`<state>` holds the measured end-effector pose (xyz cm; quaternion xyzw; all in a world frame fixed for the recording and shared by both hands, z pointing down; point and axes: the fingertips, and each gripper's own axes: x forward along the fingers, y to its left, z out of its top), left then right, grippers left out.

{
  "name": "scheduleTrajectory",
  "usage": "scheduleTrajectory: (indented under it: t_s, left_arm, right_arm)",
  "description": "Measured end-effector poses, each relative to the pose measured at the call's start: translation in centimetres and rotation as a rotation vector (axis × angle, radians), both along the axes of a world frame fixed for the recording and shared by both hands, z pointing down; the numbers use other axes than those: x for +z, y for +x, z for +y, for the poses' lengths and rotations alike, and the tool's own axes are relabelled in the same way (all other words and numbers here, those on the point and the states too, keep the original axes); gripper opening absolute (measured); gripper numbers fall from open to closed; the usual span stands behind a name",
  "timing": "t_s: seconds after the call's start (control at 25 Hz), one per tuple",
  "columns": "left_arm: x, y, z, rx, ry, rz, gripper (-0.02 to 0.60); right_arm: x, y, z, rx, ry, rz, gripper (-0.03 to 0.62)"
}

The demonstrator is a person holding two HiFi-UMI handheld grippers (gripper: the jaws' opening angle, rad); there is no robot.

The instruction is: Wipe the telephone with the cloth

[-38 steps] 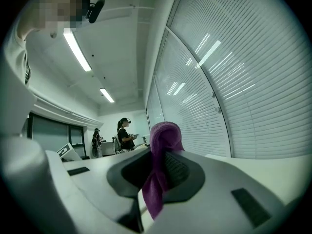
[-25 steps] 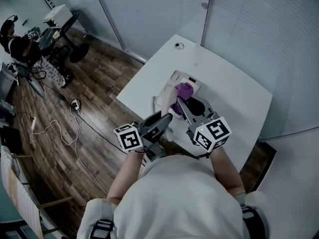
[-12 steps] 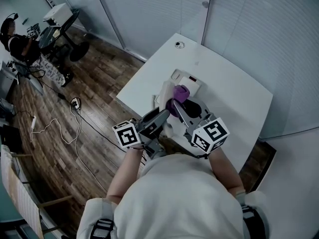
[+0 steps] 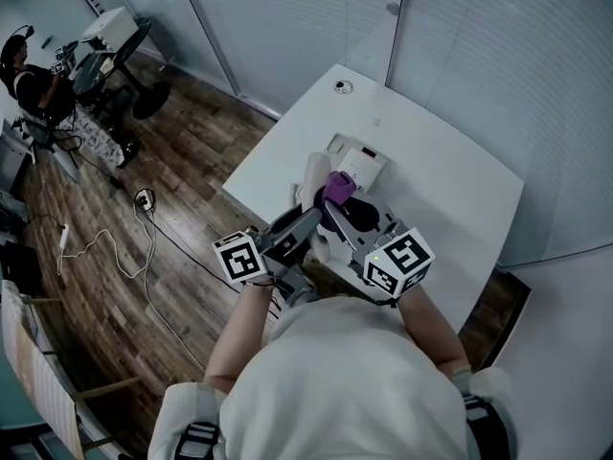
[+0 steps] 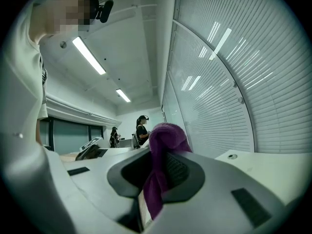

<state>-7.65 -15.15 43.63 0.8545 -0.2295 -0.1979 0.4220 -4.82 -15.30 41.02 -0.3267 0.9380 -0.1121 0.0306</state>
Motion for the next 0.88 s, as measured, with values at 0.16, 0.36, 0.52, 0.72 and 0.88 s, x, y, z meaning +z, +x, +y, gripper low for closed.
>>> scheduleTrajectory:
  t_s: [0.16,0.36,0.52,0.72,0.88]
  left_arm:
    - [-0.2,0.0,-0.1,0.006,0.003,0.004,0.225]
    - [-0.5,0.1,-0.1,0.018,0.005,0.015,0.225]
    - [-0.7,0.2,-0.1,0.026,0.004,0.019,0.225]
    - [-1.2,0.2,-0.1,0.038,0.007,0.042,0.225]
    - [-1.5,0.2,-0.1,0.056,0.01,0.044,0.225]
  right_arm:
    - [0.2,-0.2,0.1,-0.012,-0.002,0.005,0.067]
    - [0.3,-0.3,0.1,-0.021,0.003,0.016,0.067]
    - [0.3,-0.3,0.2,-0.031,0.003,0.022,0.066]
    - [0.7,-0.7,0.7,-0.063,0.005,0.048,0.067]
    - [0.8,-1.2,1.0,-0.092,0.006,0.065,0.067]
